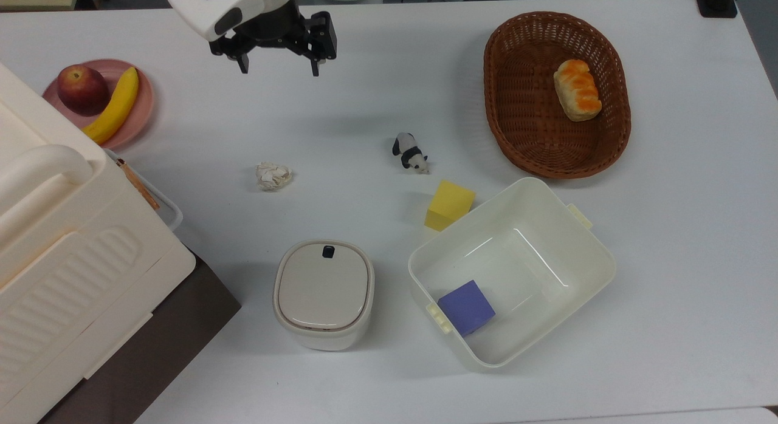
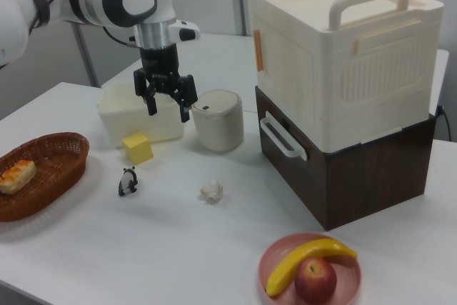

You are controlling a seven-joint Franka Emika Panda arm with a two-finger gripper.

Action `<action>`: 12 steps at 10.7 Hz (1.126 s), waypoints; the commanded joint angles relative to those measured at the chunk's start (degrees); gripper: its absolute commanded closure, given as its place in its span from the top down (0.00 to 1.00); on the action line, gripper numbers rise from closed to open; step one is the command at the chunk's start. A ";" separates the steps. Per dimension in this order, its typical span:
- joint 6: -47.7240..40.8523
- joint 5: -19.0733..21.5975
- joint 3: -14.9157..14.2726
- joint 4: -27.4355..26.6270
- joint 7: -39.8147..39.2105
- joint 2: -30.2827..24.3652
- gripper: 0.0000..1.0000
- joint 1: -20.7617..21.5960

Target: Open the trash can

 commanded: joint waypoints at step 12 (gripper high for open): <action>14.12 -5.12 0.28 -7.50 -5.36 6.94 0.99 -2.24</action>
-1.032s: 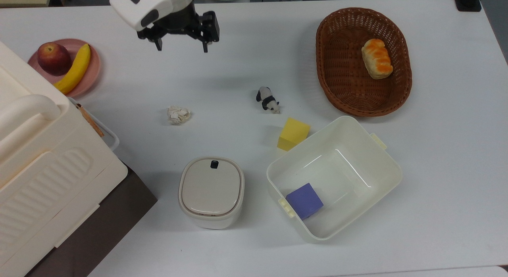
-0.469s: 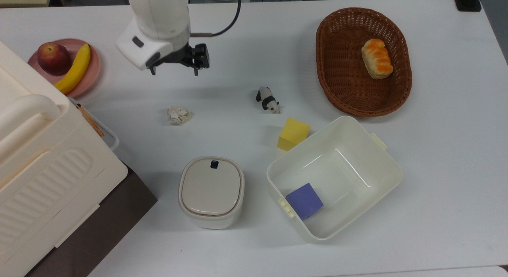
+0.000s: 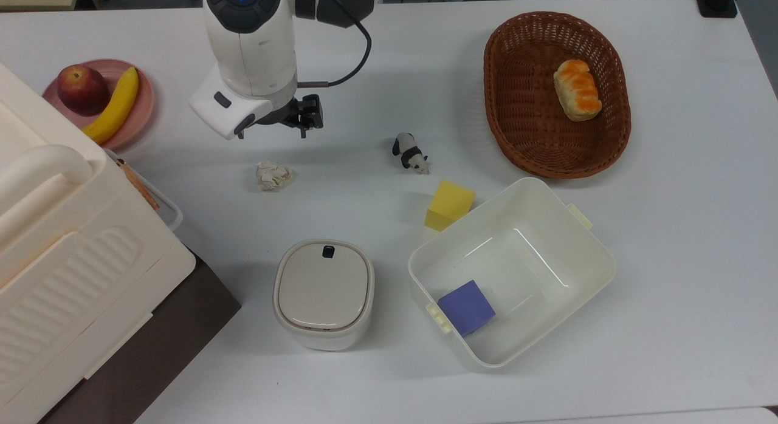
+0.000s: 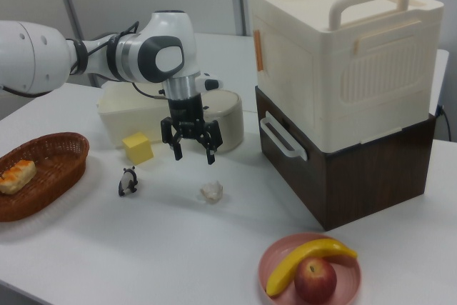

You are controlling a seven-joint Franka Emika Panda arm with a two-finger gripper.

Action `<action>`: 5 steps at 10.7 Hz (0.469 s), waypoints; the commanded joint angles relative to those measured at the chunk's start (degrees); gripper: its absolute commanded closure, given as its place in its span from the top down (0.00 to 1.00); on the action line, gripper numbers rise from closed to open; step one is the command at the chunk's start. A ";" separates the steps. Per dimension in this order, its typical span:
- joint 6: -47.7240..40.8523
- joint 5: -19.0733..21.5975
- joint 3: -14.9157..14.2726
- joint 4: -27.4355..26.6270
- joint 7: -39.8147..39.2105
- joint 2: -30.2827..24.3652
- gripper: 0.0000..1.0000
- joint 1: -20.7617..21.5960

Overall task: Open the trash can
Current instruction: 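Move the open gripper forward toward the cream trash can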

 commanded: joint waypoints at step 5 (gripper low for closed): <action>6.93 3.76 0.28 3.56 1.04 -0.98 0.86 -1.19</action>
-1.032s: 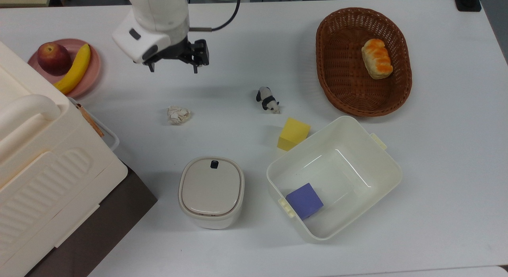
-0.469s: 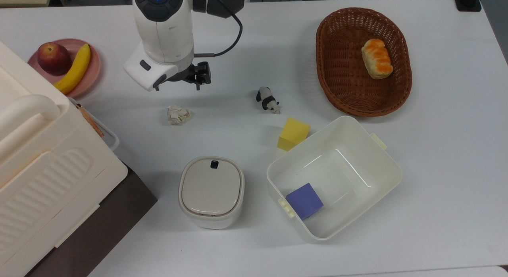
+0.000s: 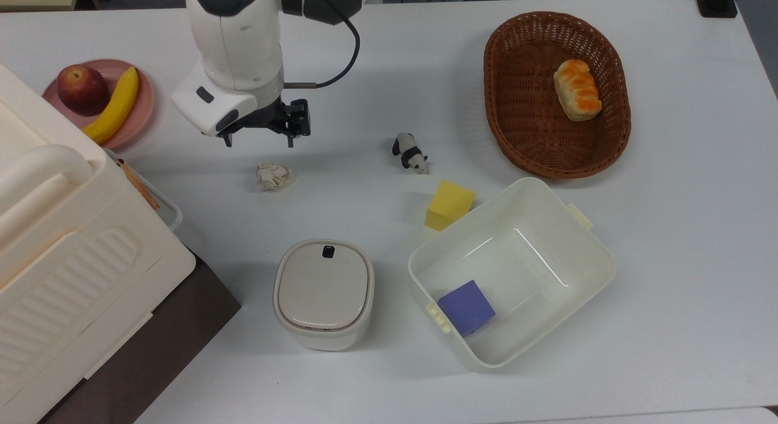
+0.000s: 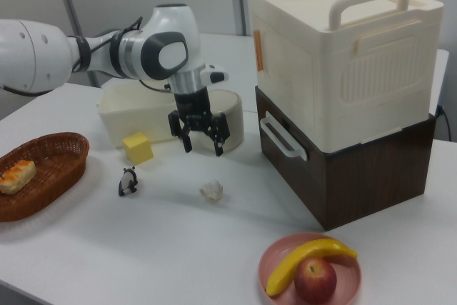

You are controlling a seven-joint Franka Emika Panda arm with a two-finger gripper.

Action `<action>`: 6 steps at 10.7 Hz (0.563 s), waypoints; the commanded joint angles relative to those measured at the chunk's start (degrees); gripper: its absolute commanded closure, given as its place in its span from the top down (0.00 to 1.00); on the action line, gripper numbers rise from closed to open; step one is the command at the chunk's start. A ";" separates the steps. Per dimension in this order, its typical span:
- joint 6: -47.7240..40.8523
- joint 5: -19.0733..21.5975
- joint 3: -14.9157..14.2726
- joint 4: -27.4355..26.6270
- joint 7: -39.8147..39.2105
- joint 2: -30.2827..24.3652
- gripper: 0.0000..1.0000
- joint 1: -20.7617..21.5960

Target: Open the trash can

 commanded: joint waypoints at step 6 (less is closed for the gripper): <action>24.44 8.69 0.99 4.16 11.82 2.31 0.40 4.29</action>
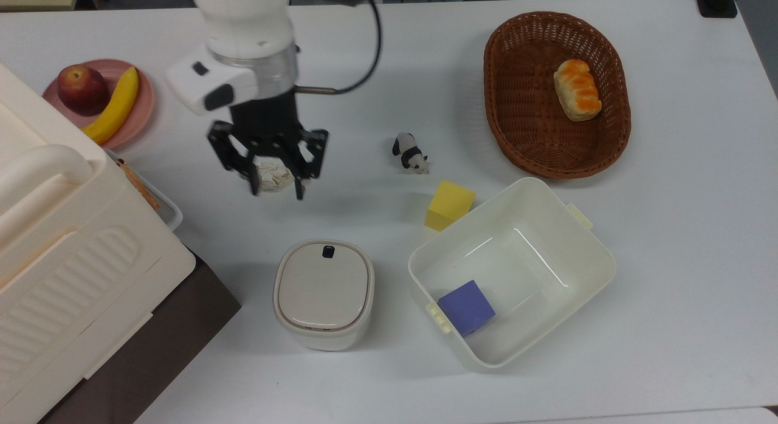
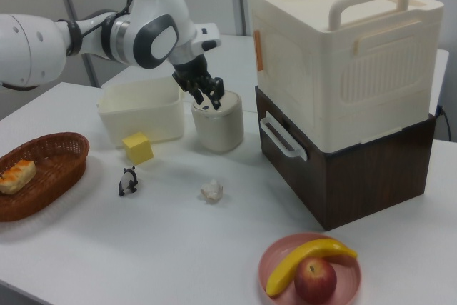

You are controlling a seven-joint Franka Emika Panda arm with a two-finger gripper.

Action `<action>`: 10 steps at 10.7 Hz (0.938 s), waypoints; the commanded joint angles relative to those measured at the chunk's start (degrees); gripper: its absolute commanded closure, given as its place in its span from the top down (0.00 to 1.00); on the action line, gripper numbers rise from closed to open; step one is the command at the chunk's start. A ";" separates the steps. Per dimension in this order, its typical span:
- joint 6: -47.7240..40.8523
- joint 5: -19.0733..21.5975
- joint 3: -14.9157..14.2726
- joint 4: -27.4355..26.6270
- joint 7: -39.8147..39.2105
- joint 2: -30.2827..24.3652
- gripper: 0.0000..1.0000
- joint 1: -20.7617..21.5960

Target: Open the trash can

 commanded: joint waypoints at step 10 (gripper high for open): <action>16.76 -0.56 -0.74 6.25 4.33 12.05 0.18 6.54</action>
